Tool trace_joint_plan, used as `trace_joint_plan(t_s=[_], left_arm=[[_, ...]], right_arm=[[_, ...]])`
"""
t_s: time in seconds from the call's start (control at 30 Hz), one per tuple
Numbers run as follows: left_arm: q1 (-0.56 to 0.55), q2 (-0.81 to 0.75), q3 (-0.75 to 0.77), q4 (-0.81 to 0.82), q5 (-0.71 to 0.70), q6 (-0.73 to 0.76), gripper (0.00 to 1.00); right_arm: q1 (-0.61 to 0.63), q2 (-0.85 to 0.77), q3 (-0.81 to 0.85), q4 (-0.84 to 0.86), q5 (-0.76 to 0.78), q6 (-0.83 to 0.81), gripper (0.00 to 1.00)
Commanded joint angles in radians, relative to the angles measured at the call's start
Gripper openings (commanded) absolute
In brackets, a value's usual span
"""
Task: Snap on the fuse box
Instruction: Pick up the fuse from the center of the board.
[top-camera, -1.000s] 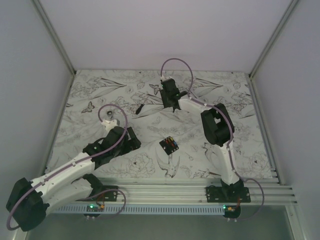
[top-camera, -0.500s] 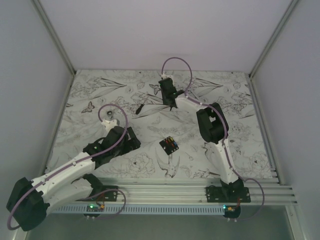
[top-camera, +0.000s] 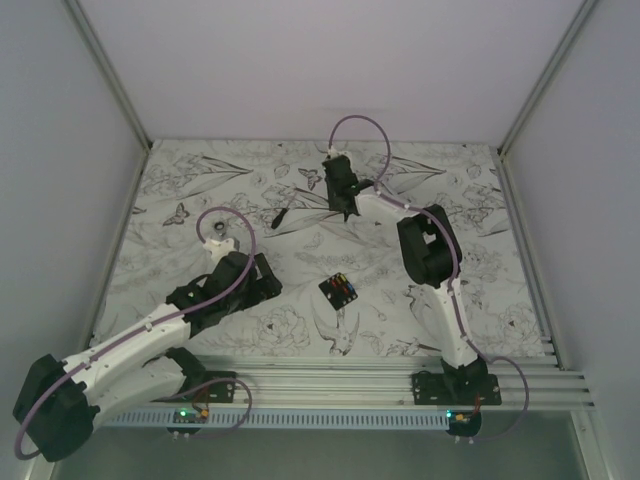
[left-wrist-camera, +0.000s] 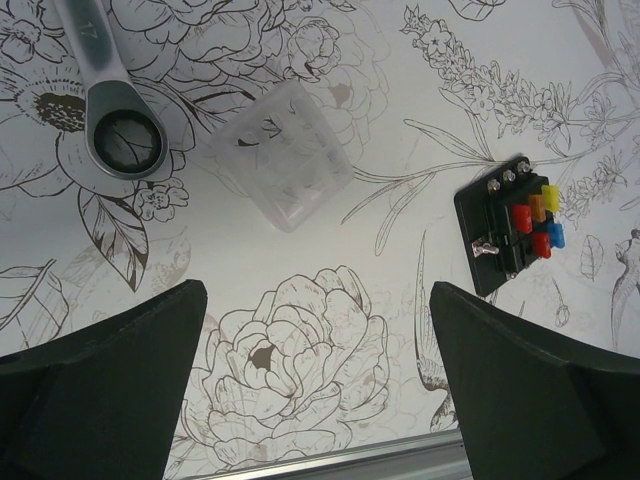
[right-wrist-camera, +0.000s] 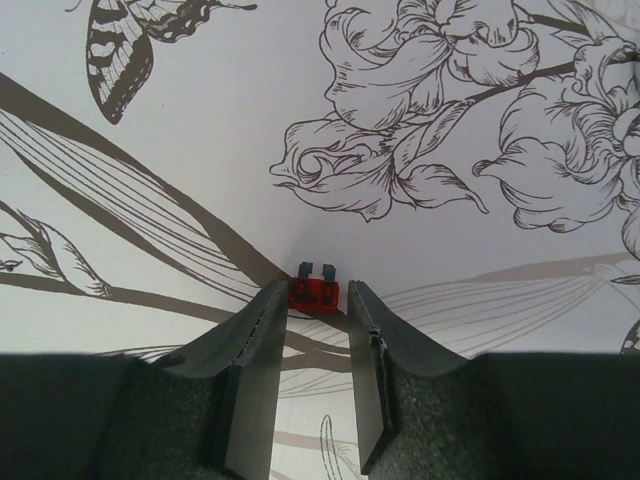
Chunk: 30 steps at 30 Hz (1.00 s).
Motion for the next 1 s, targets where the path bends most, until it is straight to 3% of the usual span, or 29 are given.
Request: trace_joint_plan(t_s=[0.0,0.37,0.97], left_arm=[[0.006,0.004,0.022,-0.026,0.005,0.013,1.0],[0.006,0.013,0.03,-0.024,0.011,0.014,1.0],[0.007,0.094,0.127,-0.017,0.117,0.052,1.0]], right_arm=[[-0.02,0.01,-0.015,-0.061,-0.075,0.011,0.35],[-0.025,-0.05,-0.123,-0.054,-0.101,0.004,0.24],[-0.026,-0.599,-0.756,0.075,-0.245,-0.097,0.21]])
